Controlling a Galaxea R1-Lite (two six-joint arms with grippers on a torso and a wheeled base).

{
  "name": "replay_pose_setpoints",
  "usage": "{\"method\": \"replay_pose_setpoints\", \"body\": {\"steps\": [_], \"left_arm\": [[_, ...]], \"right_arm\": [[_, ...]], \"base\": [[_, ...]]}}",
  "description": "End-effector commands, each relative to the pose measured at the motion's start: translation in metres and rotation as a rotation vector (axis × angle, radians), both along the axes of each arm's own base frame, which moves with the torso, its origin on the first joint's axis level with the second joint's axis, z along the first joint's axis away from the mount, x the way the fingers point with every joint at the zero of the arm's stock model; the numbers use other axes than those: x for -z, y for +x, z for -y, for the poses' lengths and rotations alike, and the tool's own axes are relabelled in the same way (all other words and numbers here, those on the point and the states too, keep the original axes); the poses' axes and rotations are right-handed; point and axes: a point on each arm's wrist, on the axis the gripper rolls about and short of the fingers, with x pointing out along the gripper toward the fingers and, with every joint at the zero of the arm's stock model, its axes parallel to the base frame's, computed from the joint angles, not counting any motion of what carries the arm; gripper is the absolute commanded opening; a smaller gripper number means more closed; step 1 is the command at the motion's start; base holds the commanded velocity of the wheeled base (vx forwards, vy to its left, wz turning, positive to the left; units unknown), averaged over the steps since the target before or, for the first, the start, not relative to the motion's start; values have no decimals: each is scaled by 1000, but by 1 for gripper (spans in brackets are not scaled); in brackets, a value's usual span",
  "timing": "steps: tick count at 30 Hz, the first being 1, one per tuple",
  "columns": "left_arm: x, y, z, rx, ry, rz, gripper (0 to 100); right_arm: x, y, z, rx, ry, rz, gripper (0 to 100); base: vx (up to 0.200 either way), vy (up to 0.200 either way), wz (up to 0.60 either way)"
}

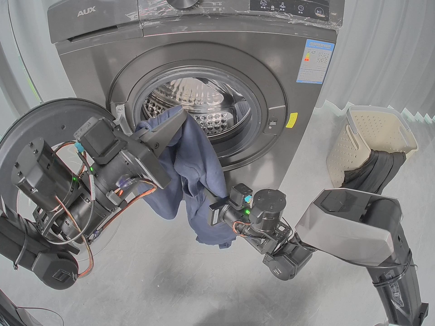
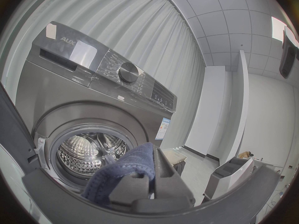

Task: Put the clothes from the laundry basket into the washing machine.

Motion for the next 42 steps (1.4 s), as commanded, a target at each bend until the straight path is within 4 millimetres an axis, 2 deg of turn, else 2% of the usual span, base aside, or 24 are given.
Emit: {"method": "replay_pose_setpoints", "body": {"steps": [1, 6, 9, 10, 13, 17, 23, 33, 34, 38, 42], "left_arm": [[16, 16, -10, -57, 34, -50, 0], [41, 26, -14, -89, 86, -130, 0], [53, 27, -14, -90, 113, -172, 0], [64, 28, -16, -91, 138, -207, 0], [83, 32, -20, -94, 181, -266, 0], [97, 36, -23, -90, 211, -311, 0], [117, 34, -24, -73, 268, -371, 0], [133, 29, -26, -54, 329, -412, 0], [133, 30, -26, -55, 328, -411, 100], [135, 28, -25, -47, 332, -421, 100], [147, 18, -27, -23, 373, -470, 100]], "right_arm": [[-23, -8, 24, 28, 1, -2, 0], [-52, -20, 45, 52, 22, 13, 0], [-66, -22, 51, 60, 39, 35, 0], [-78, -24, 57, 66, 53, 53, 0], [-90, -27, 64, 75, 68, 72, 0], [-99, -32, 67, 74, 83, 85, 0], [-102, -33, 68, 76, 89, 90, 0], [-108, -26, 72, 92, 101, 109, 0], [-108, -26, 72, 92, 101, 109, 0], [-108, -24, 73, 97, 100, 111, 0], [-112, -15, 76, 117, 110, 126, 0]], "base": [[0, 0, 0], [0, 0, 0], [0, 0, 0], [0, 0, 0], [0, 0, 0], [0, 0, 0], [0, 0, 0], [0, 0, 0], [0, 0, 0], [0, 0, 0], [0, 0, 0]]}}
